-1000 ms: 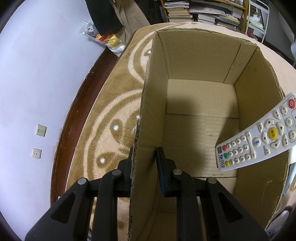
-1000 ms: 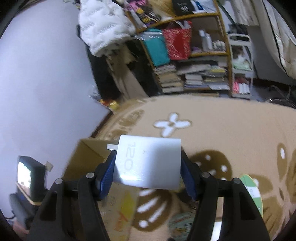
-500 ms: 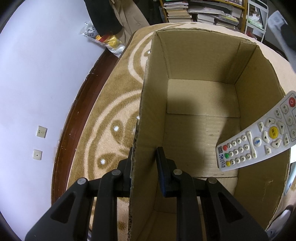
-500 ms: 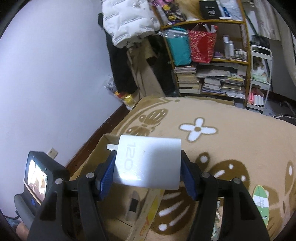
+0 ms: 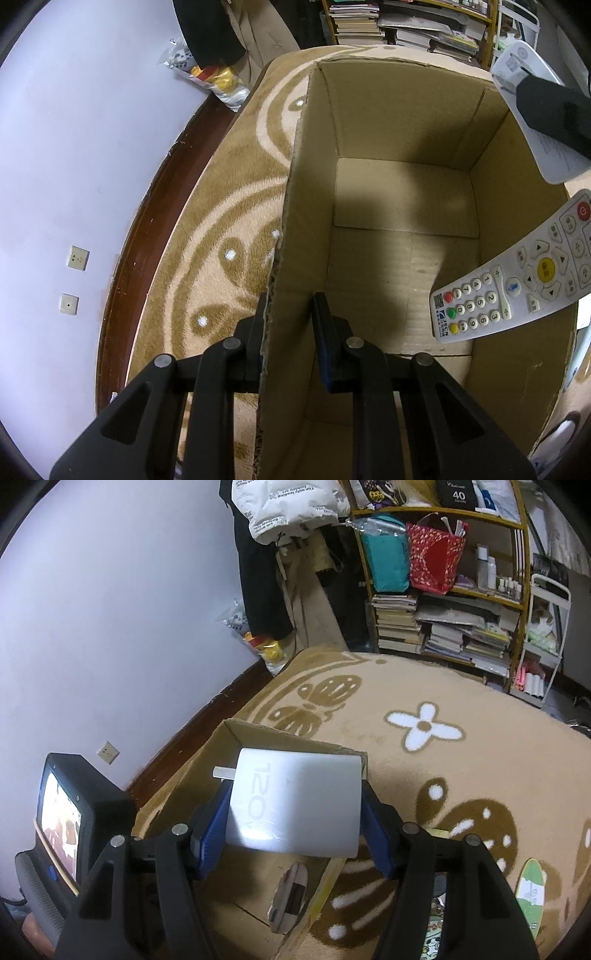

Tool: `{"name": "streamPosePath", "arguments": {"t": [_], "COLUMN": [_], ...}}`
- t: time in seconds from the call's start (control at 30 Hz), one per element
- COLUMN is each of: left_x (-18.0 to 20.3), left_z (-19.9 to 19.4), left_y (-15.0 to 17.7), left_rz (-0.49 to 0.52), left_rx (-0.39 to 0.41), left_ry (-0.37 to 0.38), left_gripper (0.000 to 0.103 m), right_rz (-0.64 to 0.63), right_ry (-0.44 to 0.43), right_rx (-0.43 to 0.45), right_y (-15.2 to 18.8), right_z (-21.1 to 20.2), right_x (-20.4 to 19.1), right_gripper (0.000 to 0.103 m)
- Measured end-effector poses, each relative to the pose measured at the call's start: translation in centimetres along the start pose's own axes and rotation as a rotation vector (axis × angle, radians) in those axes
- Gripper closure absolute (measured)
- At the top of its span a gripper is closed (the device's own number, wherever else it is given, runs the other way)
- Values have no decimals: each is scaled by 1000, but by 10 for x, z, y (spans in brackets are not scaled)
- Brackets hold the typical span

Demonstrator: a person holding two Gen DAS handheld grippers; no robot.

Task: Organize rigid objects
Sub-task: 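Lift the white charger with the right tool and lower it into the box, then open the right tool to drop the charger and push the remote flat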

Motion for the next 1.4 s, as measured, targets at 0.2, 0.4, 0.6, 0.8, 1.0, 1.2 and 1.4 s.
{"name": "streamPosePath", "arguments": {"t": [0.2,0.4,0.6,0.8,1.0,1.2,1.4], "left_x": [-1,0,2,0,1,-1,-3], "left_z": [2,3,4,5,3,3,4], "left_y": [-1,-1,1,0,0,0,0], "left_rz": [-4,0,2,1,1,-2,-4], "left_rx": [-3,-2,-7,-6,-4,-6,-7], "left_ry": [-1,-3,5,-18,-23,-17,-15], "left_gripper": [83,83,82,81,81,81,81], "right_rz": [-10,-24,-1,52,134,223,261], "right_ry": [-2,17,13,79,133,162,187], "right_rx": [-20,-31,18,60,61,44,-6], "right_y": [4,8,2,1,10,26,45], "right_z": [3,6,-13,-31,-37,-31,-15], "right_x": [-6,-8,-2,22,57,89,111], "right_gripper": [34,33,30,4,0,0,0]}}
Point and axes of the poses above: each gripper's, at about its wrist camera, not at the fingertips, and z roughly the way its jaws point, x to its right, y to its underside, the point moved 5 cm from there along z, roughly the way its jaws point, and after that the axes turned 2 degrees about y, right-handed, at the moved point
